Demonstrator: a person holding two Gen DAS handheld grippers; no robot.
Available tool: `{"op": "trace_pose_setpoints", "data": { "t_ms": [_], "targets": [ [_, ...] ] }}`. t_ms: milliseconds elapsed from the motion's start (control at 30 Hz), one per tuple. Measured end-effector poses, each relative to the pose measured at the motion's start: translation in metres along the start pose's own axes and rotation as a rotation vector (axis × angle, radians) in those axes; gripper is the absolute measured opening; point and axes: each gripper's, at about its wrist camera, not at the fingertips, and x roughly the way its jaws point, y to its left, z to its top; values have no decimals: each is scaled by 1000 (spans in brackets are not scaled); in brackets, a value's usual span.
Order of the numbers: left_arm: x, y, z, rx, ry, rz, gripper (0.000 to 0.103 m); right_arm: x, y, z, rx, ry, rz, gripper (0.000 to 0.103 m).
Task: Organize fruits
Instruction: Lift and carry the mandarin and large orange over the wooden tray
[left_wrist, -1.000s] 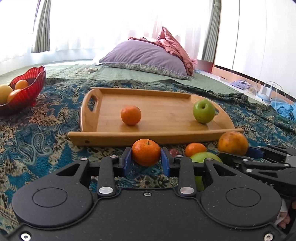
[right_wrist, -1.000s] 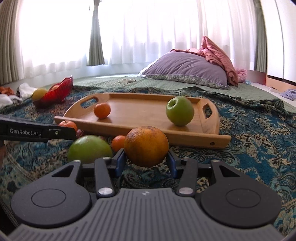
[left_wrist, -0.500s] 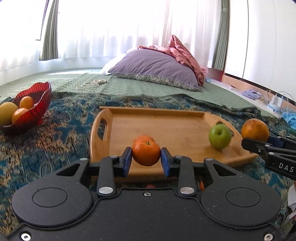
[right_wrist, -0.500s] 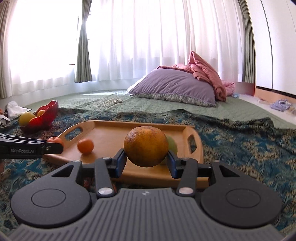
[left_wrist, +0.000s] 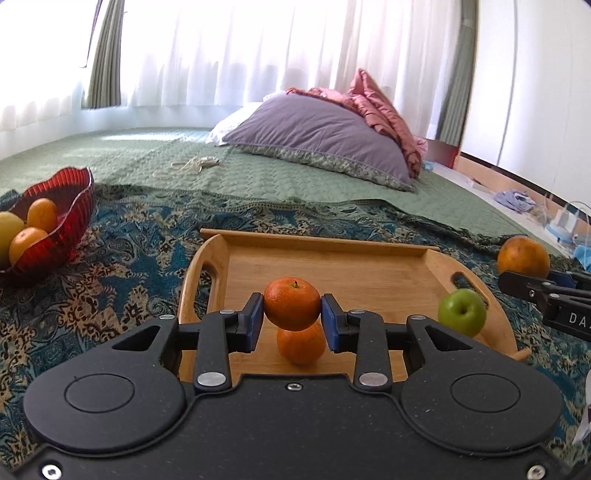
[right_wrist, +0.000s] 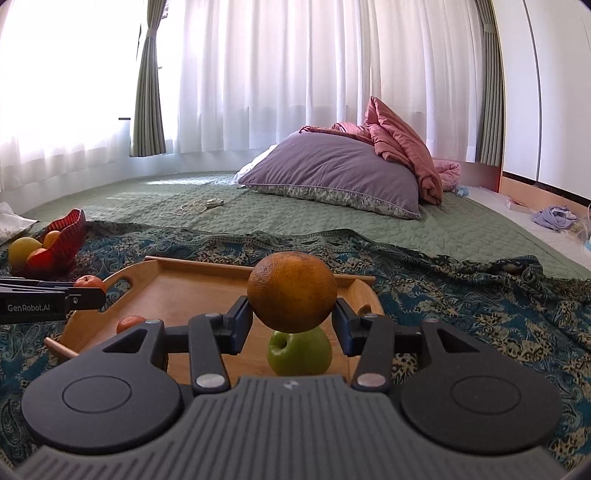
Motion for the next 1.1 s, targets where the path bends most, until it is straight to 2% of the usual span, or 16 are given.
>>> {"op": "trace_pose_setpoints", "data": {
  "t_ms": [500, 700, 933, 1100],
  "targets": [
    [64, 15, 23, -54, 110, 37, 32, 80, -22, 12, 68, 164, -51, 51],
    [88, 20, 23, -63, 170, 55, 32, 102, -24, 13, 94, 219, -32, 50],
    [109, 27, 26, -96, 239, 68, 32, 123, -30, 11, 131, 312, -18, 50],
    [121, 26, 28, -83, 282, 88, 32, 136, -33, 15, 154, 389, -1, 50]
  ]
}}
